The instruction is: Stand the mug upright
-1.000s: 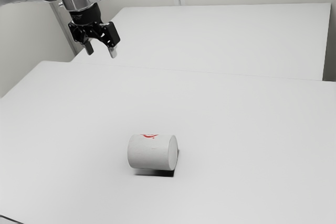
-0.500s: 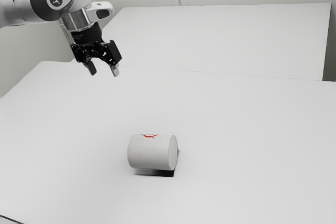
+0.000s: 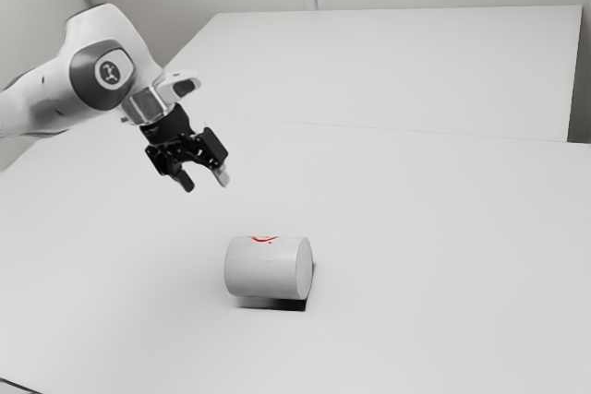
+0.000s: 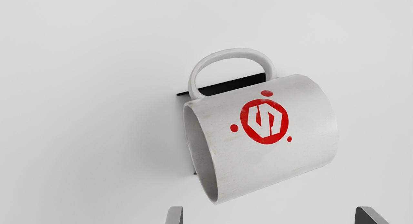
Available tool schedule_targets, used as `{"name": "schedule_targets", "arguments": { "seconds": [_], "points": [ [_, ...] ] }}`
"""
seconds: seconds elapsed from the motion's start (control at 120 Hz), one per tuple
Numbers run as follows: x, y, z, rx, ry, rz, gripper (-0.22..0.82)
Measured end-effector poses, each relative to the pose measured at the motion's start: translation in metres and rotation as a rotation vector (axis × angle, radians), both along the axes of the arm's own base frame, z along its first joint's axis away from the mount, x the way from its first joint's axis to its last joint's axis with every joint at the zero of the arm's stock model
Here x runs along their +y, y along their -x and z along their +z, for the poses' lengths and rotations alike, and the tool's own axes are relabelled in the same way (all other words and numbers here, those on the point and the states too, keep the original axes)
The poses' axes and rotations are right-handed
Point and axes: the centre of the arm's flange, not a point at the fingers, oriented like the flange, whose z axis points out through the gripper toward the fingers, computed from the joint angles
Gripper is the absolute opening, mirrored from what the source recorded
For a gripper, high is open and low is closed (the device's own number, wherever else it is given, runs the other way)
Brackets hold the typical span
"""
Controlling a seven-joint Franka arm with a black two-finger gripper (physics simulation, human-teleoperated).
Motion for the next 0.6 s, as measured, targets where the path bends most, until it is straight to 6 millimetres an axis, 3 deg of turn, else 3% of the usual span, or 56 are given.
{"name": "schedule_targets", "arguments": {
  "seconds": [0.333,0.6],
  "points": [
    [0.004,0.020,-0.056,-0.023,0.122,0.047,0.58],
    [0.006,0.030,-0.085,-0.054,0.216,0.080,0.57]
  ]
}}
